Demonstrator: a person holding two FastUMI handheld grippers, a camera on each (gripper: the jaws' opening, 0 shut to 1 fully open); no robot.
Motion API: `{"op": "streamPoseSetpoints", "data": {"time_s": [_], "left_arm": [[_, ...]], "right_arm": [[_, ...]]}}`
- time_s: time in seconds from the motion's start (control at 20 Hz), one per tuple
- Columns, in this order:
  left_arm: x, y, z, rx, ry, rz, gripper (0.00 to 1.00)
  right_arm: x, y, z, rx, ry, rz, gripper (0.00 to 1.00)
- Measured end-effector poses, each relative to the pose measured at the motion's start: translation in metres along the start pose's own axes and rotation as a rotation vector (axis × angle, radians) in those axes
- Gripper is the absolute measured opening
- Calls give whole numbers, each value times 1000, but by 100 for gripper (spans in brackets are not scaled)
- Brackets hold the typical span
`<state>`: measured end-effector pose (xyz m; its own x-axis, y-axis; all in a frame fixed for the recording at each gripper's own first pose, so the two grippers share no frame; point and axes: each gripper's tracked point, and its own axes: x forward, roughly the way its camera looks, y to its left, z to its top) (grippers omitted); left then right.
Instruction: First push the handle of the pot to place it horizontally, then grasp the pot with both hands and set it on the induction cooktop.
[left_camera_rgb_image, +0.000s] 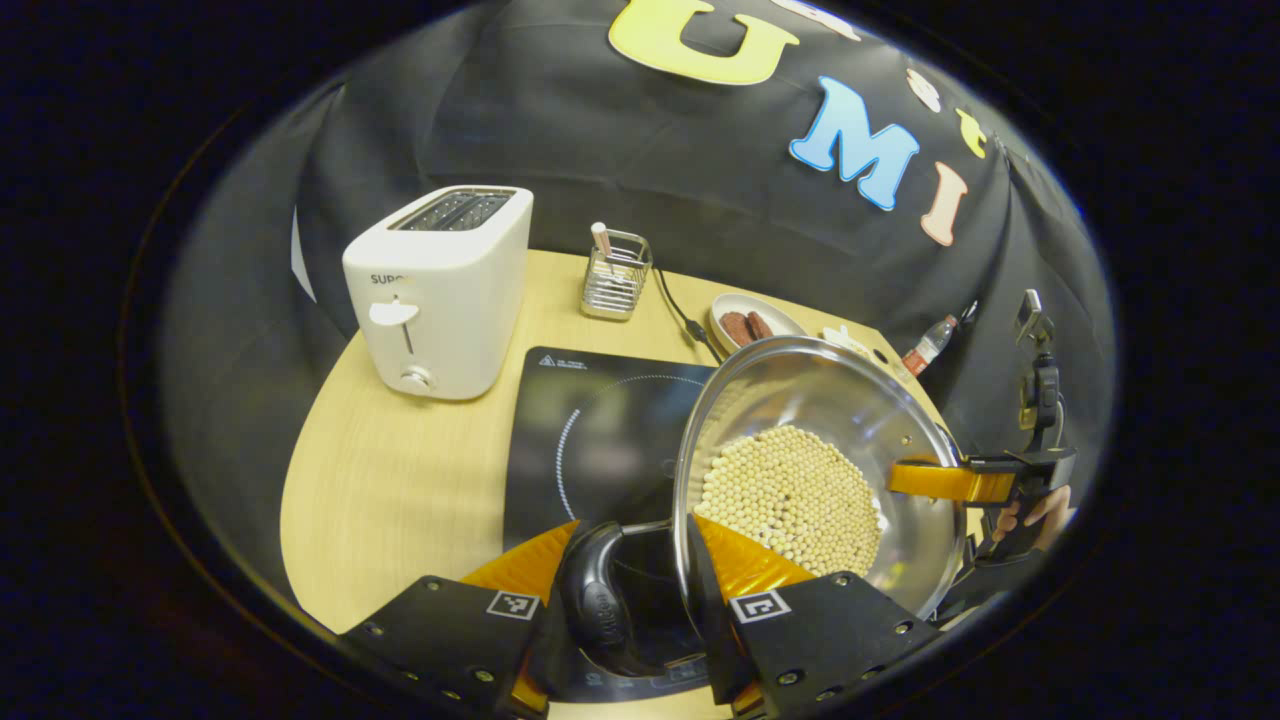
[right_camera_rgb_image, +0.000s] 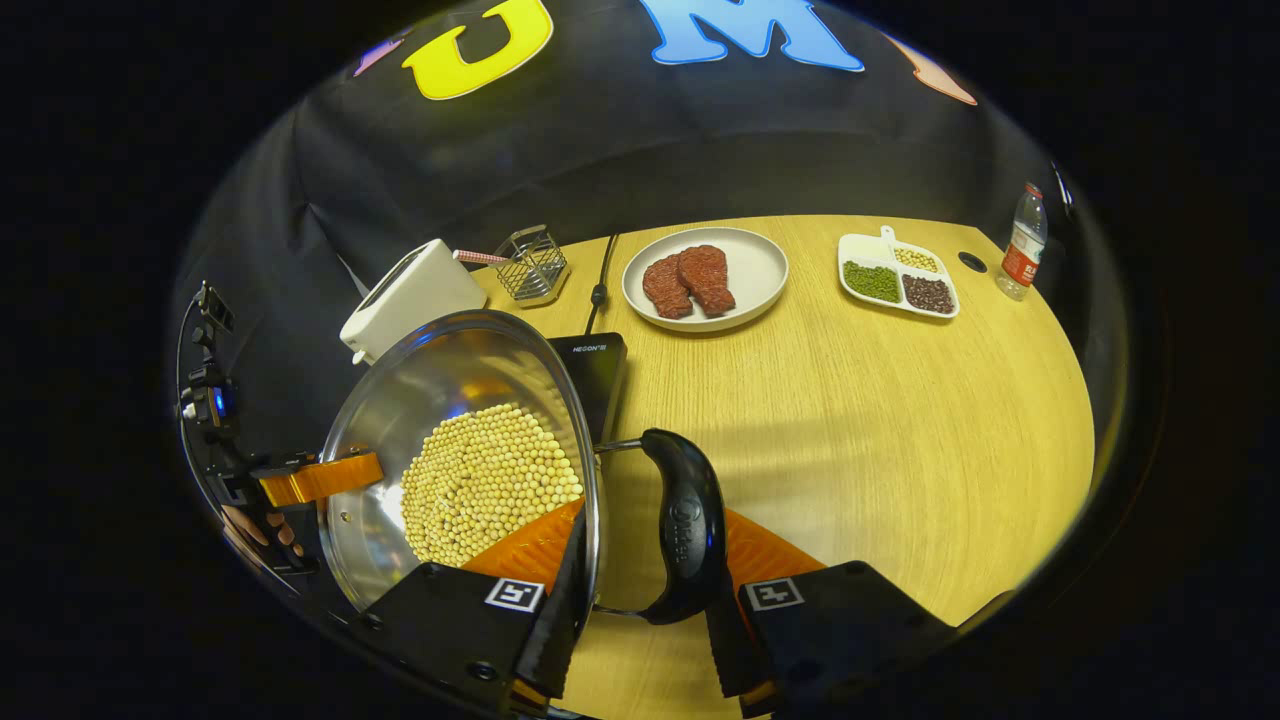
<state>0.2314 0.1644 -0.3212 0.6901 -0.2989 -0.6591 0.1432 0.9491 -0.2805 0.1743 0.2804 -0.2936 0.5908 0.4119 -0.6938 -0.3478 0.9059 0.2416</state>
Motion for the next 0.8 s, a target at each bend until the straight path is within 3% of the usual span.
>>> {"op": "streamPoseSetpoints", "data": {"time_s": [0.25,0.35,0.45,0.6,0.65,0.7,0.8], "left_arm": [[22,29,16,34,-22,-5,54],[31,39,19,27,-26,-7,57],[32,44,21,10,-24,-14,51],[36,52,25,-4,-36,-21,57],[37,52,28,-2,-46,-21,54],[36,52,31,8,-51,-20,57],[37,51,34,11,-52,-15,54]], "right_arm": [[28,18,10,91,9,33,54],[38,22,15,71,5,30,53],[40,27,21,66,-1,29,55],[47,28,26,78,2,26,58],[50,26,25,81,8,25,55],[52,26,25,85,15,24,55],[55,25,23,88,24,23,58]]}}
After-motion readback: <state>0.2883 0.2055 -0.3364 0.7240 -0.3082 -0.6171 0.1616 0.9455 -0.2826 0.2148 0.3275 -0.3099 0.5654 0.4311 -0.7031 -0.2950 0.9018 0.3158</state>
